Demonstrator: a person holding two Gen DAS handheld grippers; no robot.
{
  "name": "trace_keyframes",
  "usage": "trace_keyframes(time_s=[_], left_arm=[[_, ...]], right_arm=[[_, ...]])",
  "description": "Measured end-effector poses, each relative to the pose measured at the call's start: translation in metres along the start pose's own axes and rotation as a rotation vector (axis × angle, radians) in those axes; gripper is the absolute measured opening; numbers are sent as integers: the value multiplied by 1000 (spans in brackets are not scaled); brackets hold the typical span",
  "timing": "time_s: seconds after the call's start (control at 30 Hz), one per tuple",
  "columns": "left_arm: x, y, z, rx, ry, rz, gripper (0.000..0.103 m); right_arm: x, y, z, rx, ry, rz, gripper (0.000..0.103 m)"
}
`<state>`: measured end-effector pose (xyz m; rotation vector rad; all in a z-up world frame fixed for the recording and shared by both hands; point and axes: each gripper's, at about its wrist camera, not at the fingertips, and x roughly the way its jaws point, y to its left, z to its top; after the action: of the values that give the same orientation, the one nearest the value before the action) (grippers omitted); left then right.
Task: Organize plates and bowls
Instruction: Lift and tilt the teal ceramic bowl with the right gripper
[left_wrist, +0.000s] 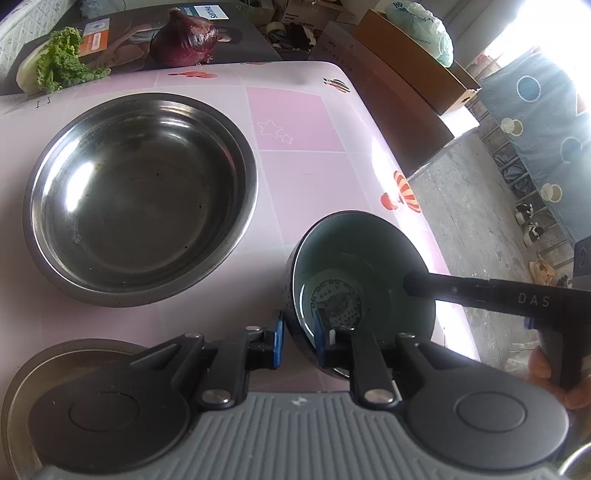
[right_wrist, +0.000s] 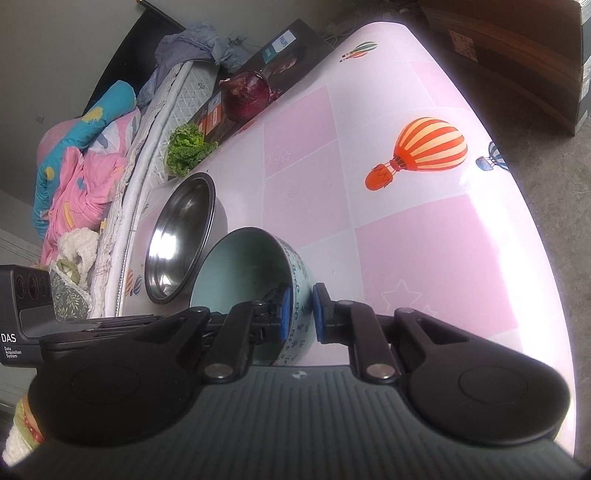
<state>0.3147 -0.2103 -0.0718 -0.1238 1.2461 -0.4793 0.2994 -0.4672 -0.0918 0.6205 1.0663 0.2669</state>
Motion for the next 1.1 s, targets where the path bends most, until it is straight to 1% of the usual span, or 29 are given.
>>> trace_keyframes(time_s=[0.13, 0.27, 0.37, 0.47, 0.67, 1.0, 1.1], left_arm=[[3, 4, 6, -9, 0, -16, 17], [13, 1, 11, 22, 23, 7, 17], [18, 0, 11, 35, 40, 12, 17], [23, 1, 13, 23, 59, 11, 16], [26, -2, 13, 34, 67, 22, 15], [25, 0, 14, 18, 72, 26, 14], [25, -1, 13, 23, 69, 31, 14]], right_arm=[[-2, 0, -3, -20, 10, 1, 15], [4, -3, -6, -14, 25, -2, 19], [9, -2, -8, -14, 28, -15, 20], [12, 1, -10, -29, 22, -30, 21], [15, 0, -11, -5, 26, -30, 21], [20, -1, -13, 42, 36, -34, 21], [20, 1, -14, 36, 40, -44, 21]])
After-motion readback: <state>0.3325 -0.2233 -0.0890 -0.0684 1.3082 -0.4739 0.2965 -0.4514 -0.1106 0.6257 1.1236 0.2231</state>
